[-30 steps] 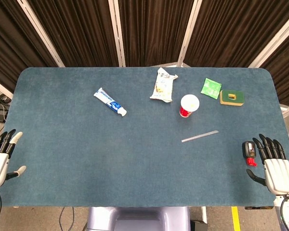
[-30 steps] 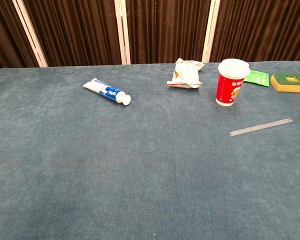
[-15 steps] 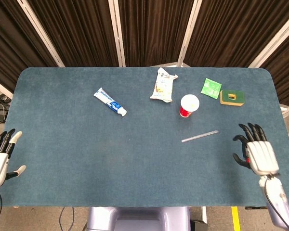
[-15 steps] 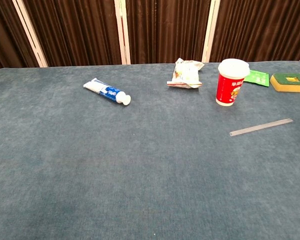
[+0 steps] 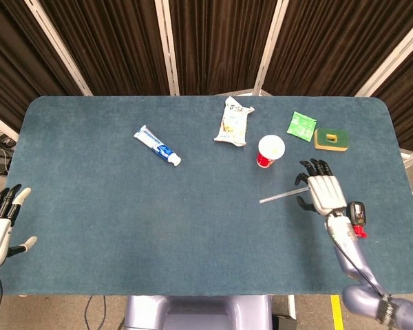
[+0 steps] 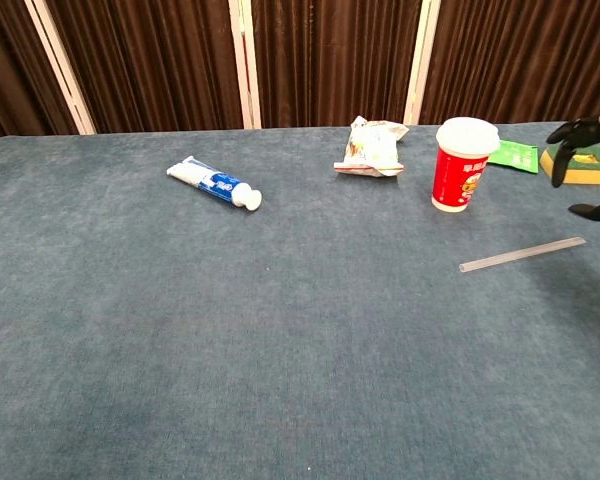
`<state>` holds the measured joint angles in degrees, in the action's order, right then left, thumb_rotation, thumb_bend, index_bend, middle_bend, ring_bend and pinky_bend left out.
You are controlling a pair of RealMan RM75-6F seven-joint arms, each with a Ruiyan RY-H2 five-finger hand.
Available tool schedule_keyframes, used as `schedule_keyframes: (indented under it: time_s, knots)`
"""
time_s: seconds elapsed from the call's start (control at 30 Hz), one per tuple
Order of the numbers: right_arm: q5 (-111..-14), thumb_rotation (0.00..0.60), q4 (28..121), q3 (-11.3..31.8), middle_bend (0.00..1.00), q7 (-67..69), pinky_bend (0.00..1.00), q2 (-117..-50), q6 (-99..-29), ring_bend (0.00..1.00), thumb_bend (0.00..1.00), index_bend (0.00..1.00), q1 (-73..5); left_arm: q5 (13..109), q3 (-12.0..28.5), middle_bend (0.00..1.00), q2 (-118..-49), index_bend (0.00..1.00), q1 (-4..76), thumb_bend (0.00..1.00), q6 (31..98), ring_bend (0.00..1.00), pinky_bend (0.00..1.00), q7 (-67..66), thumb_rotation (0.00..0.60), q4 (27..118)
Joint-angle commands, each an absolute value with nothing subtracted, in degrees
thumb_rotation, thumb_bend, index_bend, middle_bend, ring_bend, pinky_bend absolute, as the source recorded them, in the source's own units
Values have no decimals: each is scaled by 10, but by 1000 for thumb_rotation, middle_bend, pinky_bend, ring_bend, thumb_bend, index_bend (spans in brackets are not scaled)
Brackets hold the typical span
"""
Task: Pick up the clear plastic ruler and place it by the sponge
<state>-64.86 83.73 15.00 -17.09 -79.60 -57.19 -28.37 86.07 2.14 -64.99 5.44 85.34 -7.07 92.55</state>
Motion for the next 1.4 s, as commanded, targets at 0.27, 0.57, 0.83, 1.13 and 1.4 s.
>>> schedule_keyframes:
  time_s: [0.27,0.57,0.83,1.13,1.4]
  knots:
    - [-586,600,754,161,2,-194,0,-869,-550,0,387,432,-320,861,21,0,-648,0,55,138,852,0,0,-68,600,927]
    - [-569,600,706,145,0,-195,0,-895,-530,0,349,432,-328,858,21,0,-647,0,55,139,849,0,0,-67,600,928]
    - [-569,600,673,138,0,-170,0,-917,-528,0,348,432,-326,858,21,0,-648,0,55,139,849,0,0,-70,600,929]
    - [-570,600,646,142,0,-137,0,-944,-526,0,349,431,-328,856,21,0,-649,0,56,140,847,0,0,-72,600,929]
    - [-577,600,622,138,2,-125,0,-964,-526,0,349,456,-331,855,21,0,-649,0,56,139,847,0,0,-71,600,928]
